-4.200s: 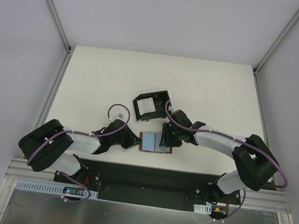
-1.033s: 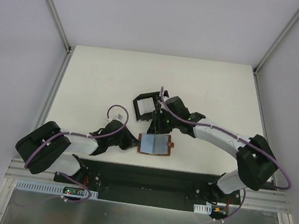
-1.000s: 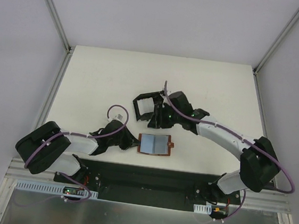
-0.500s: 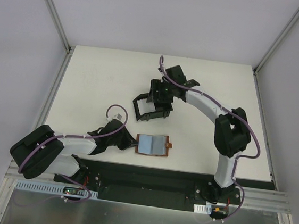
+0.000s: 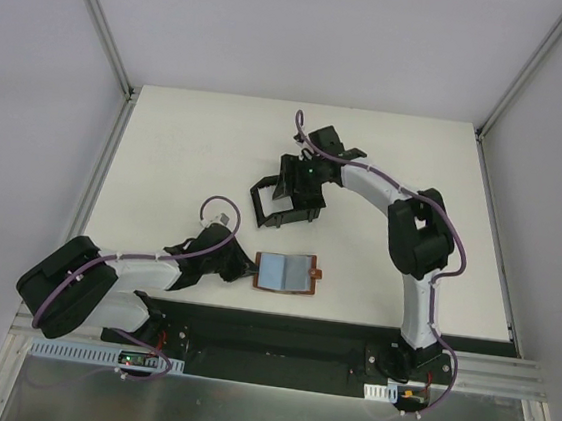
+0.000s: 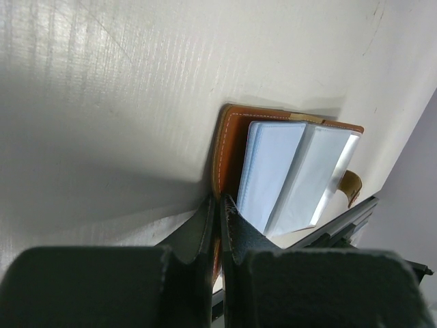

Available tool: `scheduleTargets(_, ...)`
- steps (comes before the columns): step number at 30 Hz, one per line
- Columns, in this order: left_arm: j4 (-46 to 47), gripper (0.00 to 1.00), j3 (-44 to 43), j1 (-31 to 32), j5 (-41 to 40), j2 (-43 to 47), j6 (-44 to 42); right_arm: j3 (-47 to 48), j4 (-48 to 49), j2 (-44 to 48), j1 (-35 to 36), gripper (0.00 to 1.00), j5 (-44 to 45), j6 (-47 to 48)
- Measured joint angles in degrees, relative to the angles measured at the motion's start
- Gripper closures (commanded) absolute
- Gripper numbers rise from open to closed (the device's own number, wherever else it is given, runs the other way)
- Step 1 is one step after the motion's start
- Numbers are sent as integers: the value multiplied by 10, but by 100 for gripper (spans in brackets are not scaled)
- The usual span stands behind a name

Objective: Put the credit cards into the card holder
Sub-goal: Pick up the credit card from the storage box.

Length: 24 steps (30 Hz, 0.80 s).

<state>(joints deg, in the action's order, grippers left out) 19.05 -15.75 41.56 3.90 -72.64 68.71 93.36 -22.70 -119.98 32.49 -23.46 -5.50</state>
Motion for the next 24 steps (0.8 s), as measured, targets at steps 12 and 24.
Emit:
scheduleTargets(12, 0, 100, -15, 0, 1, -18, -8, 6, -4, -9, 0, 41, -28, 2)
scheduleTargets(24, -1, 100, -16, 0, 1, -19, -8, 6, -12, -9, -2, 61, -27, 9)
